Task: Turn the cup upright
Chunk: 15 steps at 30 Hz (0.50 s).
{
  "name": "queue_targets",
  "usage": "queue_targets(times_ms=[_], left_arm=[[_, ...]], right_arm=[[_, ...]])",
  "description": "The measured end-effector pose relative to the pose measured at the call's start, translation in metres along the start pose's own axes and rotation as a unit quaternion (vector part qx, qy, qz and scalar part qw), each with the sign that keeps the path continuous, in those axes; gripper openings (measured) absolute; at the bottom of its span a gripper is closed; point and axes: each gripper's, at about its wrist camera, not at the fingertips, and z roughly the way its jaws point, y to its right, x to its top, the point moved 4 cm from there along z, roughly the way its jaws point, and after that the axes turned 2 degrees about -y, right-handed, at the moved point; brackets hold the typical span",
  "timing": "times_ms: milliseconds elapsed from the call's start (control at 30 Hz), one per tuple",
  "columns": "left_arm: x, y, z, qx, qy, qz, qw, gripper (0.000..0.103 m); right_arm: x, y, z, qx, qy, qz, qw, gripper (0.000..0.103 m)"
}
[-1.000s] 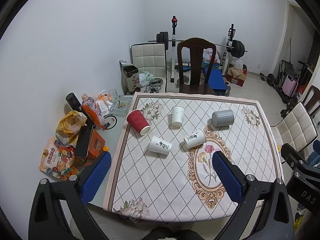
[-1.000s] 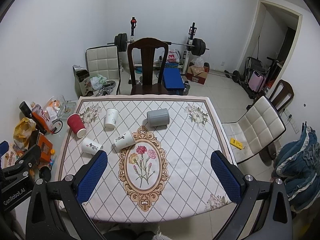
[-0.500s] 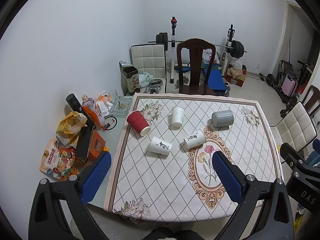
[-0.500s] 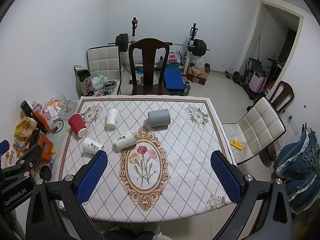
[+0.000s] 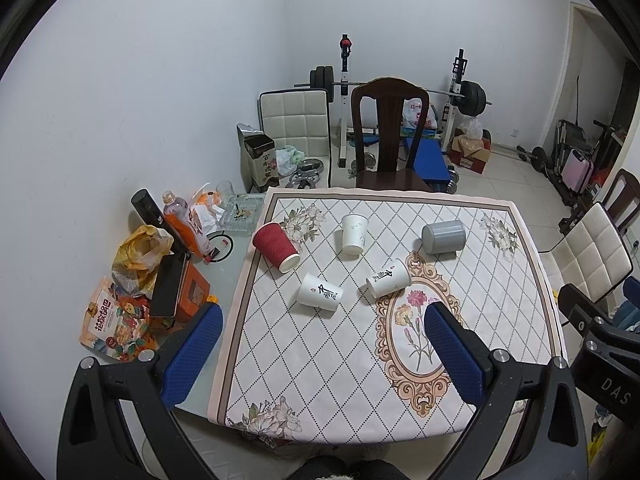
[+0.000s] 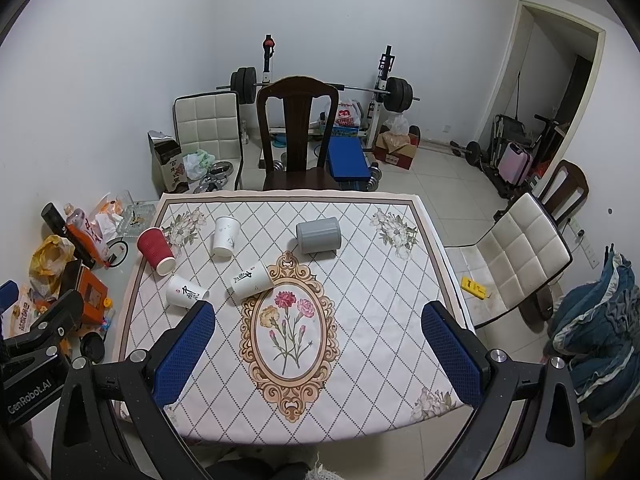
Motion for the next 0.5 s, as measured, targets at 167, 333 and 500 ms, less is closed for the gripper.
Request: queue_targets(times_ms=[167,333,500], left_arm=[[0.0003,0.0012,0.0006,-0.001,0.000,0.000,1.0000,0.103],[-0.0002,0.0003,-0.0001,-0.001,0.000,0.000,1.0000,0.103],[0.0016,0.0027,0.0008,-0.002,0.000,0.000,1.0000,0.103]], right_arm=[[0.0000,-0.0001,-0.0005,0.000,0.000,0.000,1.000,0.103],[0.0017,-0.0021,-0.0032,0.002,-0.001,0.000,1.000,0.103],[0.0024,-0.0029,-0.0040,0.001,-0.001,0.000,1.000,0.103]])
